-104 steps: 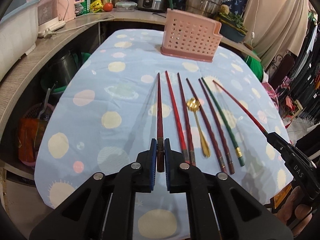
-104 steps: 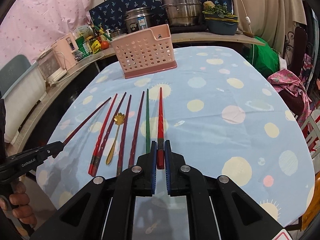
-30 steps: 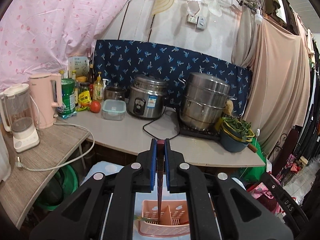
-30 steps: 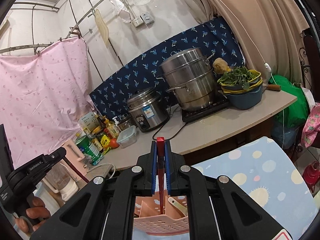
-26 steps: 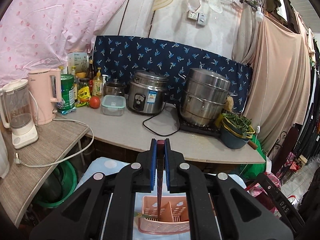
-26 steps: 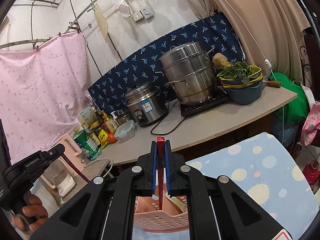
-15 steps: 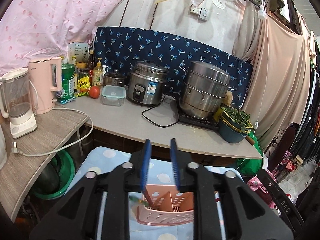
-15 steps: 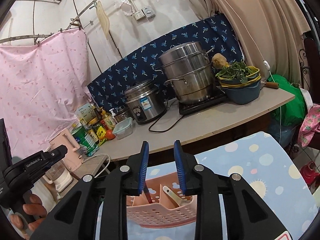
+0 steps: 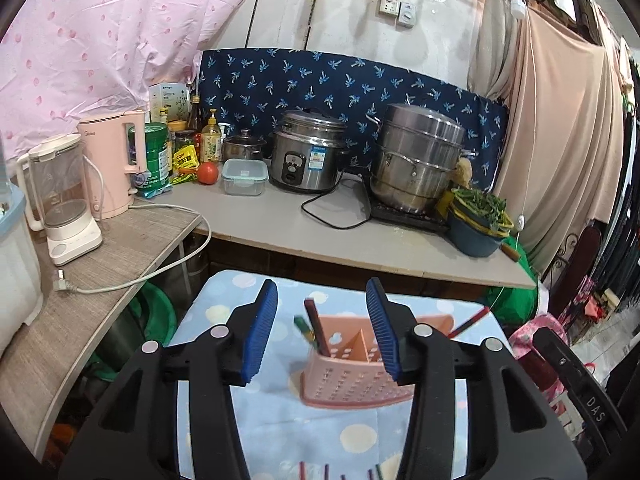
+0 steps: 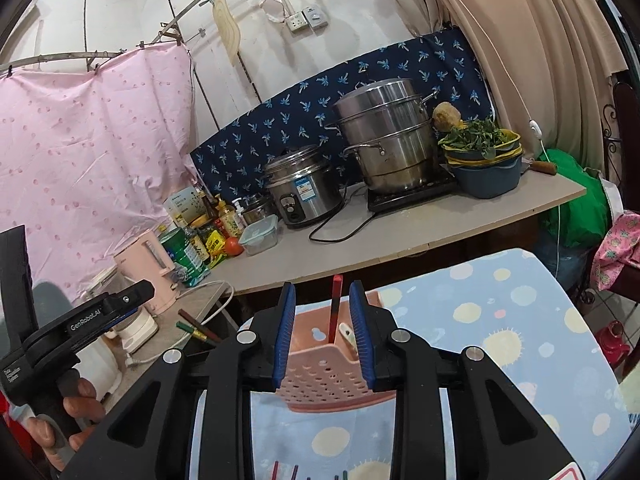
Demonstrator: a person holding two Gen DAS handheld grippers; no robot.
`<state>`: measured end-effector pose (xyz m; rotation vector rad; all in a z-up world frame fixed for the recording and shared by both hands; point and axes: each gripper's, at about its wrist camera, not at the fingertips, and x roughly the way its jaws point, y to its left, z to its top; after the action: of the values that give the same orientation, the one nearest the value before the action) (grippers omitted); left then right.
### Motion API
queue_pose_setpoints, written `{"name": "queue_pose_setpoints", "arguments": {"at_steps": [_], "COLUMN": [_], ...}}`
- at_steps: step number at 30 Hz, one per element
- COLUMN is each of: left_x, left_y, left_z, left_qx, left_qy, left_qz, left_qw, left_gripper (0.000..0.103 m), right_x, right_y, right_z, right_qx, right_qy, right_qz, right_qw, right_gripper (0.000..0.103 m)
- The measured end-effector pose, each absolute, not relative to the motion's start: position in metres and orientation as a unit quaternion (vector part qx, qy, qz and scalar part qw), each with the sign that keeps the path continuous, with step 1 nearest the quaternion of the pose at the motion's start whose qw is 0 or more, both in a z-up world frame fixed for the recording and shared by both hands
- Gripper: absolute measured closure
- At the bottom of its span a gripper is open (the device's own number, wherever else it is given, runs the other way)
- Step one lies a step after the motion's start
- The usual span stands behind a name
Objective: Organize utensils
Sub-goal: 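Withdraw both tools from the holder back toward the table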
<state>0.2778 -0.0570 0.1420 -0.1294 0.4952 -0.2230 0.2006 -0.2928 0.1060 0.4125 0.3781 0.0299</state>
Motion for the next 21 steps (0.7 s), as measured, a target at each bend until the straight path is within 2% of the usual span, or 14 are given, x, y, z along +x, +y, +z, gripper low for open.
{"name": "queue_pose_setpoints", "arguments": {"at_steps": [11, 21], "left_x": [0.220, 0.170], "left_y": [-0.056, -0.033], "left_z": [0.116, 0.046], "left_qx": [-0.013, 0.001], "left_qy": [0.275, 0.347], "left_qz": [-0.097, -0.090], "left_qw": [0.956, 0.934], "left_gripper": [0.059, 0.059], "right_x": [0.137, 0.078], "right_y": [-0.272, -0.264], "right_z": [0.085, 0.020], "right_qx": [0.193, 0.203], "right_qy": [0.218, 0.300], "right_qz": [0.029, 0.018], "right_qw": [0.956, 0.932], "right_gripper": [0.075, 0.075]}}
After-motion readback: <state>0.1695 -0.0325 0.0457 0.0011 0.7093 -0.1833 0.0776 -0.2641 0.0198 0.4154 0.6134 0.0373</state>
